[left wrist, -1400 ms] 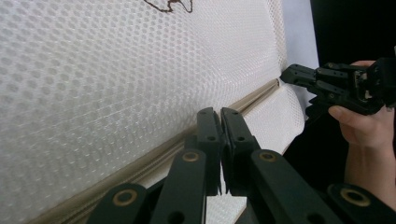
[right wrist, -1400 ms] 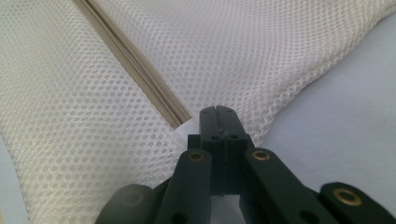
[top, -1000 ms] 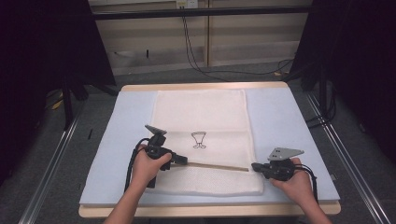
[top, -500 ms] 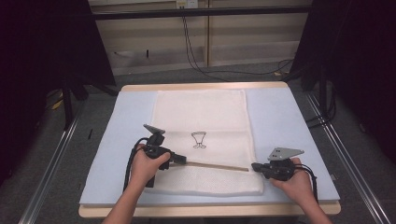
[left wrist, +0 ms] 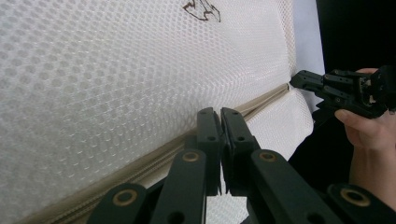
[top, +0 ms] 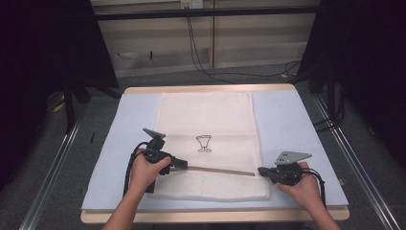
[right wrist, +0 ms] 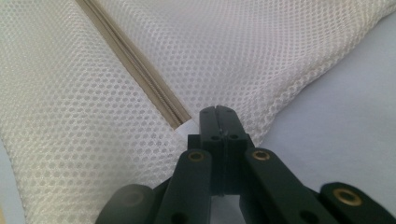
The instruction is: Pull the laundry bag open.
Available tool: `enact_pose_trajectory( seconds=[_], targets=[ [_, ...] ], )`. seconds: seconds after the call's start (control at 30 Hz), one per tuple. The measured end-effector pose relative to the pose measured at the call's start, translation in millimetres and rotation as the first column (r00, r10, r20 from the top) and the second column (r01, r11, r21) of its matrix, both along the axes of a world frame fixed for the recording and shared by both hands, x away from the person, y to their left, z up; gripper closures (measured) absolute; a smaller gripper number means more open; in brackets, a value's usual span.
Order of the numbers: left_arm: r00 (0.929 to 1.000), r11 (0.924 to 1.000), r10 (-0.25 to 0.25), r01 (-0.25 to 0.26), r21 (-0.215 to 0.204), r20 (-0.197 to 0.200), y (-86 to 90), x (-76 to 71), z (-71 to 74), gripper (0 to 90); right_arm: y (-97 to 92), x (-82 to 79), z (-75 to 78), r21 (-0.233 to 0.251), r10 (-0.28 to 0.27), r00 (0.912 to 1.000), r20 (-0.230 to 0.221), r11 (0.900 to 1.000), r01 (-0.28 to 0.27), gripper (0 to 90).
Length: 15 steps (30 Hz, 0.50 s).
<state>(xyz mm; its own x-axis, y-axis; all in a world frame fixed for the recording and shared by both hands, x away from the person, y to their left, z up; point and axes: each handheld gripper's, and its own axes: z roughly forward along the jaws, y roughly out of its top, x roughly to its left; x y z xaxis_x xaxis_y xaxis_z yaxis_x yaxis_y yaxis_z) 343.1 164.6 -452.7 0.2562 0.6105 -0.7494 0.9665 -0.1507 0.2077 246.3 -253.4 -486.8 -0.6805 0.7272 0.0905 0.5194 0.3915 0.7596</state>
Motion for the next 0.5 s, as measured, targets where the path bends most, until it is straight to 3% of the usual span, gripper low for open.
enact_pose_trajectory(
  seconds=[0.5],
  targets=[
    [1.0000, 1.0000, -0.005, 0.005, 0.000, 0.000, 2.4, 0.1, -1.8, 87.4, -0.7, 0.5, -0.5, 0.005, -0.003, 1.0000, 0.000, 1.0000, 0.003, 90.0]
  ],
)
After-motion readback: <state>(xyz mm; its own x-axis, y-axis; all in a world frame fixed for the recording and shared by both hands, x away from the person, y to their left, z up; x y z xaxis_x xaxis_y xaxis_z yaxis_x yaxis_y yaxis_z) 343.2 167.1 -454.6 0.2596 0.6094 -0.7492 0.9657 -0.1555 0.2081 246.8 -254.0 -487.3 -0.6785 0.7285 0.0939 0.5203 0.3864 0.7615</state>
